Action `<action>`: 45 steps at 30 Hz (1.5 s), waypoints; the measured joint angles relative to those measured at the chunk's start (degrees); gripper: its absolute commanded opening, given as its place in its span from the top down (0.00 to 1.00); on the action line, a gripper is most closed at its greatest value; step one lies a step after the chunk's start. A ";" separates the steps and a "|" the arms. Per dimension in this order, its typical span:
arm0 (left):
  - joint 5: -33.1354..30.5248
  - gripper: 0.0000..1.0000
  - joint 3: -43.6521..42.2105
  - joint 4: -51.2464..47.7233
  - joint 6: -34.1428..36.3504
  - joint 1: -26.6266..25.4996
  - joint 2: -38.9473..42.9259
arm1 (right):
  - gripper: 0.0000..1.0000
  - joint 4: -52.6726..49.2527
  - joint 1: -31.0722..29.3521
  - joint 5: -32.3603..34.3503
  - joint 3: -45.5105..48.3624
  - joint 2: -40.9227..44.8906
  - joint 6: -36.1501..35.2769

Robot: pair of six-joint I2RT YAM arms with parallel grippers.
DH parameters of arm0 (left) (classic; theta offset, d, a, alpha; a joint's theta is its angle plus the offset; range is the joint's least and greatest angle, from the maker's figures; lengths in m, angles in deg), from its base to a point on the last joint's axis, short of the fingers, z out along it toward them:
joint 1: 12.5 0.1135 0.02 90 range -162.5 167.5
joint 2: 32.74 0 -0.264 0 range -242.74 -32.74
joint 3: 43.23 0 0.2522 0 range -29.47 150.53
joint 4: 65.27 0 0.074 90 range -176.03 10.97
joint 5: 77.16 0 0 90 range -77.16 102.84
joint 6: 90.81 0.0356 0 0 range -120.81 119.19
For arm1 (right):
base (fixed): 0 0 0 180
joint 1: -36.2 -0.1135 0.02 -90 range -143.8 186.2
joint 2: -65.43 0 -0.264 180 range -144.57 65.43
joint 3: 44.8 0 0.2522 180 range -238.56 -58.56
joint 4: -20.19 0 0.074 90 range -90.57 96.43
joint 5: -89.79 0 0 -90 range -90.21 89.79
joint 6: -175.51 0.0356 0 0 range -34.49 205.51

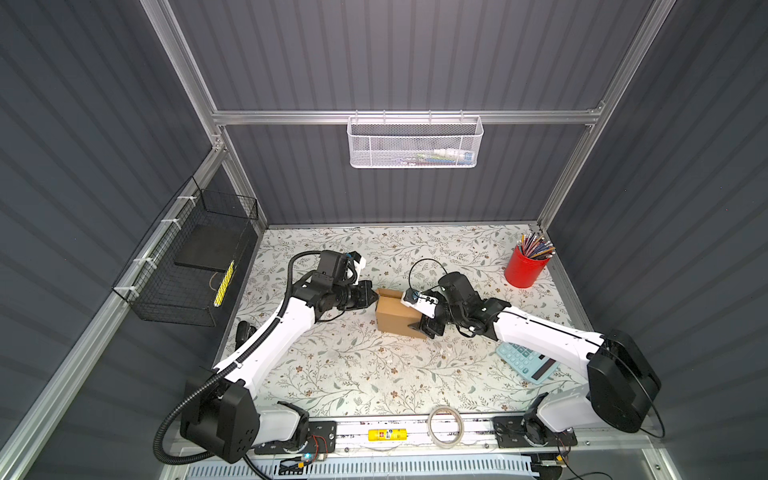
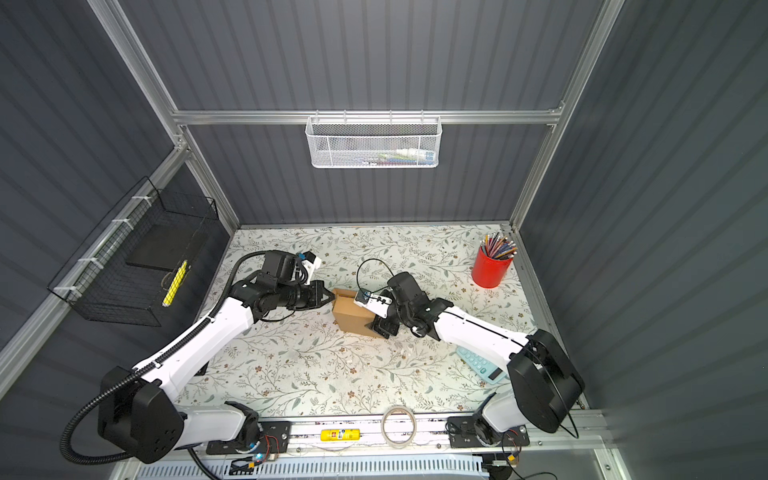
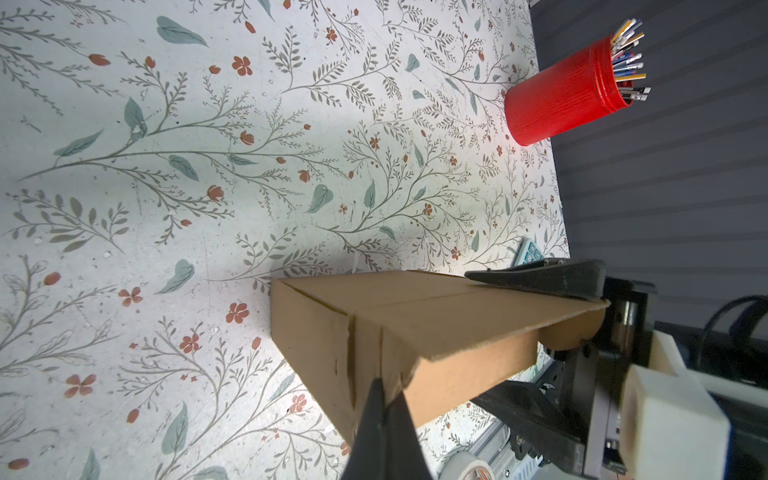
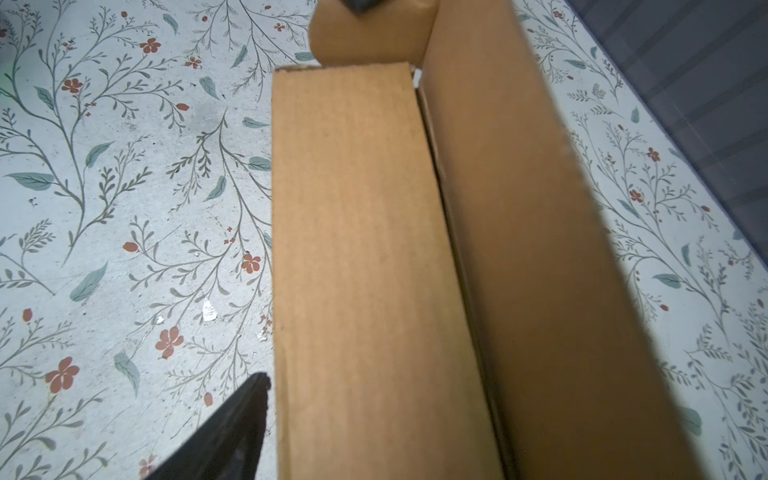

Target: Fold the paper box

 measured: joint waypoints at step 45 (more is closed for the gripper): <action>-2.36 1.00 2.80 -3.61 0.42 0.00 -1.16 | 0.20 4.15 1.16 -0.70 1.01 2.89 1.03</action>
